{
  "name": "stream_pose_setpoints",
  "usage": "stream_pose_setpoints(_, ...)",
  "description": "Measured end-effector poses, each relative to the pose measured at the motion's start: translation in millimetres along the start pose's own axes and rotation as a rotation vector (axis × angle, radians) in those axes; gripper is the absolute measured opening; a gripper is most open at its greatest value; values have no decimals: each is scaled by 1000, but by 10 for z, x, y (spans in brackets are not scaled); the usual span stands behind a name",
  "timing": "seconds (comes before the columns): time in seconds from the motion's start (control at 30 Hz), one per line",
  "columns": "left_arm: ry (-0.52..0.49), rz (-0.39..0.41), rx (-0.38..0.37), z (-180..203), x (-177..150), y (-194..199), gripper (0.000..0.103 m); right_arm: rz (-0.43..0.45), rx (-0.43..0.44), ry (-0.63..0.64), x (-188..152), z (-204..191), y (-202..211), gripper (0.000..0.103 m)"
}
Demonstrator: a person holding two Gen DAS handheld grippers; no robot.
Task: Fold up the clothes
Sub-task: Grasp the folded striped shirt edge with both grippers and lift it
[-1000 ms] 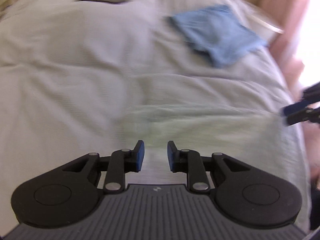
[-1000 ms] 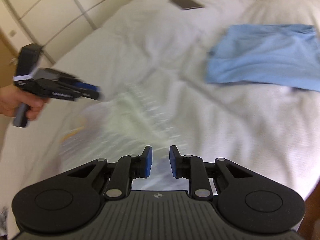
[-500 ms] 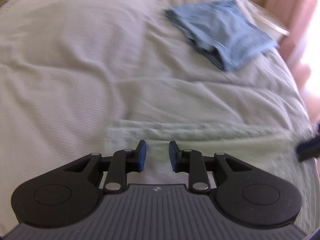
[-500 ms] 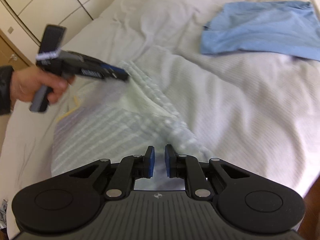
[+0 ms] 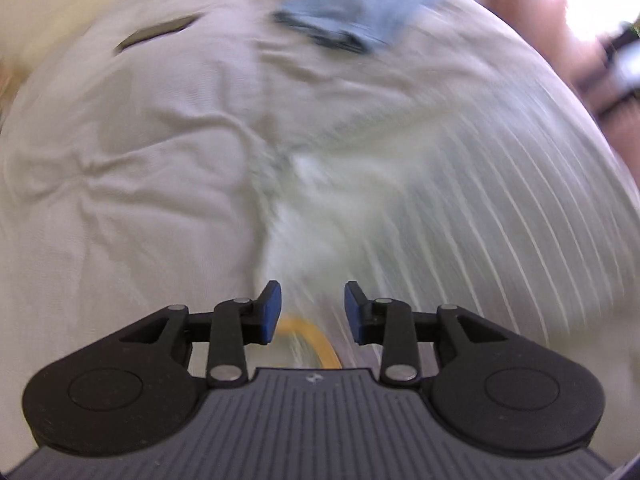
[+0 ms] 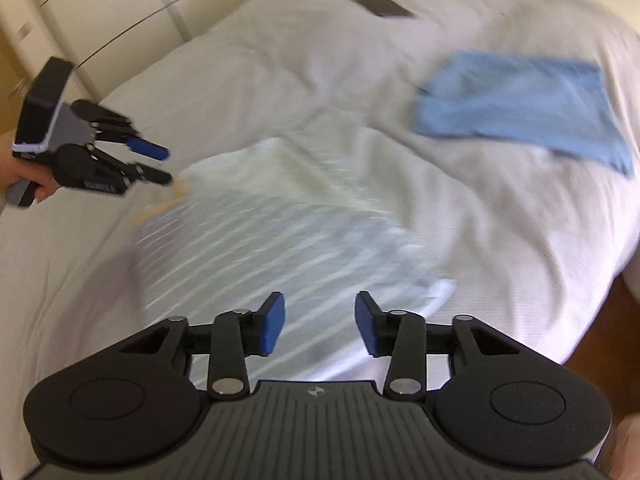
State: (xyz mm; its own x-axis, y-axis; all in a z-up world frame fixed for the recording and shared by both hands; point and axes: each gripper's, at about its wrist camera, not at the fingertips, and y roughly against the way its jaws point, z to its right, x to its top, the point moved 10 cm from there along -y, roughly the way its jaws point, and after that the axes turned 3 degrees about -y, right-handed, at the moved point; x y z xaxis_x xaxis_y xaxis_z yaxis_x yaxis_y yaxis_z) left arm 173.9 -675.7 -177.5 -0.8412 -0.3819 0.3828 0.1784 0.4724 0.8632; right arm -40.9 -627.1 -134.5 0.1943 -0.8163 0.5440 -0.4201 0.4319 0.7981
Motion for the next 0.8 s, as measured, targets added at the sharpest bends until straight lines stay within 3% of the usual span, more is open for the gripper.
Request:
stream_pose_setpoints(0.1,-228,41,41,455,-276,124,46,28,-42,160,-160,-516,72,53)
stream_pose_setpoints(0.2,-448,70,88,818,-504,74,48,28,-117,309,-410,-993,8,64)
stream_pose_setpoints(0.33,-683,126,211,1091,-631,-119,48,11,-217,525,-765,-1519,-248,65)
stream_pose_setpoints(0.47,-748,153,321,1054,-546,-349,47,13,-346,680,-903,-1737,-576,65)
stream_pose_setpoints(0.53,-736,152,322,1010,-495,-449,36,-22,-403,725,-951,-1708,-780,66)
stream_pose_setpoints(0.67,-724,173,306,925,-450,-523,38,-41,-473,798,-1054,-1611,-979,68)
stream_pose_setpoints(0.8,-714,201,303,881,-449,-478,38,-23,-537,804,-1065,-1374,-903,68)
